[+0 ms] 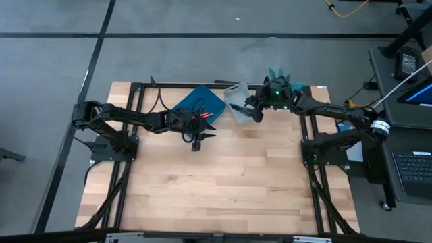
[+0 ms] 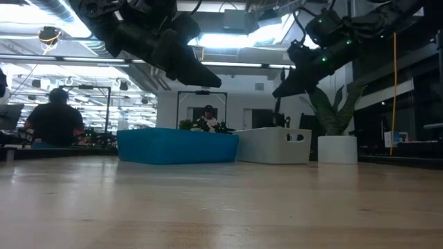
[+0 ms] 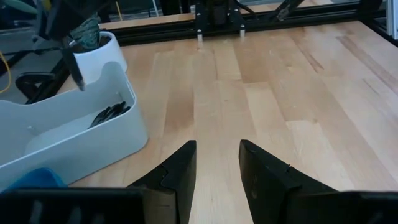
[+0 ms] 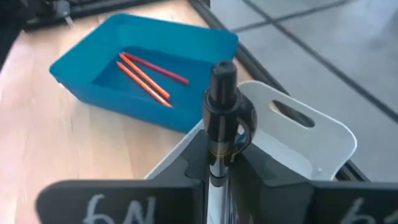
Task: Sort pens & pencils
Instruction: Put the black pen into the gray bin
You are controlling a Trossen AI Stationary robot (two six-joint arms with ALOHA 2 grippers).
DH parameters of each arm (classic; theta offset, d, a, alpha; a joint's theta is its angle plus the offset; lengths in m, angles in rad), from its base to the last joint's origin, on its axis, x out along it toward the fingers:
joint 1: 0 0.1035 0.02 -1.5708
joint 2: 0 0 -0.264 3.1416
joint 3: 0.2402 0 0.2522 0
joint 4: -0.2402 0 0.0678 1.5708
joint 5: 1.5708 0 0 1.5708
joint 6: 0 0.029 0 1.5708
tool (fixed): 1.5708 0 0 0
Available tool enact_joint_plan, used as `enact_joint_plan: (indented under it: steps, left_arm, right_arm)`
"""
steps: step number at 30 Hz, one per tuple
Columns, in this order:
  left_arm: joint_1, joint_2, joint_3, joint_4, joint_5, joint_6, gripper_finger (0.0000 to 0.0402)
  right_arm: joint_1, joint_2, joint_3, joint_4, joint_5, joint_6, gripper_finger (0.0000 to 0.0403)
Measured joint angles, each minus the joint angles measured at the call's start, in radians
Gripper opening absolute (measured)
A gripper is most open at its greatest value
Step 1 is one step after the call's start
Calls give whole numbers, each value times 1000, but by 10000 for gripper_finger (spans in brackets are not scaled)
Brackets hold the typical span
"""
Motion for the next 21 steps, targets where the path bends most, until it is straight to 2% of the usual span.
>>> enact_joint_plan:
  steps: [5,21]
  left_arm:
    - [0,0,-1,3,0,-1,115]
    - [0,0,-1,8,0,-8,114]
  right_arm:
    - [-8,56,103,-151,-6,-11,41]
    - [-82,417,507,-669,-17,-85,41]
